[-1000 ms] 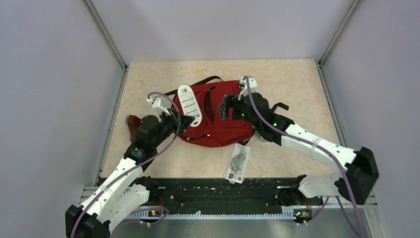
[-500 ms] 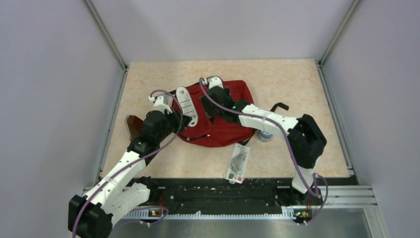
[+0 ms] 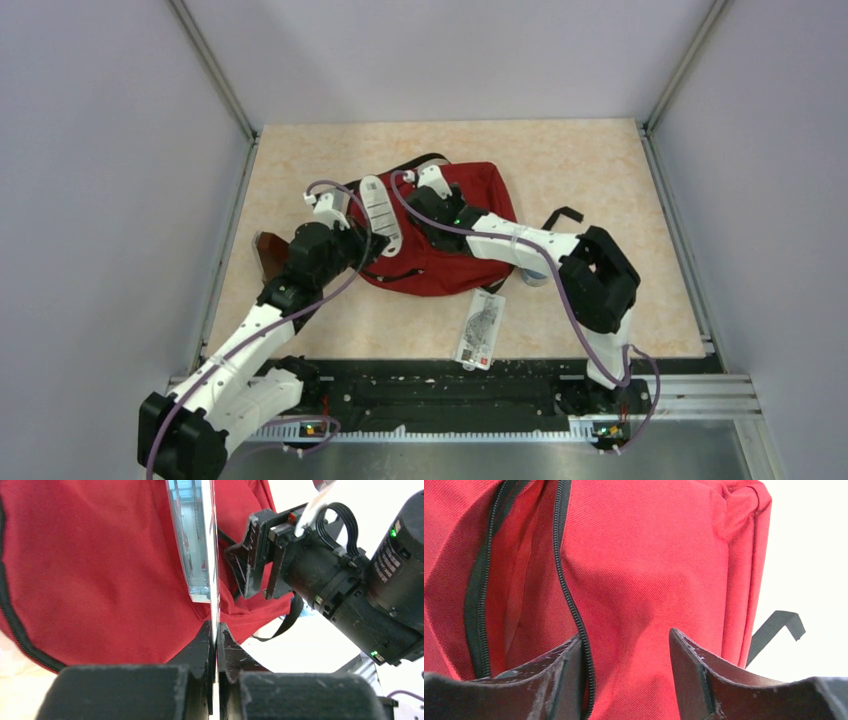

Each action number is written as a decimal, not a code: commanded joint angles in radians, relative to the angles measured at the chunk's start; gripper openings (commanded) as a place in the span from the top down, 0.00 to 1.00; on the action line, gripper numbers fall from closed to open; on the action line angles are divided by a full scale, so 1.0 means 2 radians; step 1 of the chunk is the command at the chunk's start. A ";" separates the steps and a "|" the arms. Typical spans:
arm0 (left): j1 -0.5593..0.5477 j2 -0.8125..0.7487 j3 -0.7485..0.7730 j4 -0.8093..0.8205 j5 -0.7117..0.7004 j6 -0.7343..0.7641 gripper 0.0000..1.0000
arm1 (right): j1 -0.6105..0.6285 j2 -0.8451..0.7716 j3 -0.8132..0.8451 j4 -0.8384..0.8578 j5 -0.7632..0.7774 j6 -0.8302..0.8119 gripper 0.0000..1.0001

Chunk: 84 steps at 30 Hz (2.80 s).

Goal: Pack the student bag
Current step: Place the stationery in the student bag.

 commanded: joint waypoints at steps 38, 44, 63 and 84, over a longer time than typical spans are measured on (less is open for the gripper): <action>0.021 0.293 0.065 0.069 0.307 -0.148 1.00 | -0.010 -0.145 -0.133 0.155 0.003 0.051 1.00; 0.025 0.292 0.044 0.084 0.310 -0.214 1.00 | -0.010 -0.156 -0.154 0.179 0.004 0.045 1.00; 0.039 0.370 0.098 0.128 0.294 -0.281 1.00 | -0.002 -0.207 -0.246 0.330 -0.100 -0.034 1.00; -0.018 0.516 0.171 0.368 0.226 -0.265 1.00 | 0.004 -0.170 -0.237 0.309 -0.125 0.011 1.00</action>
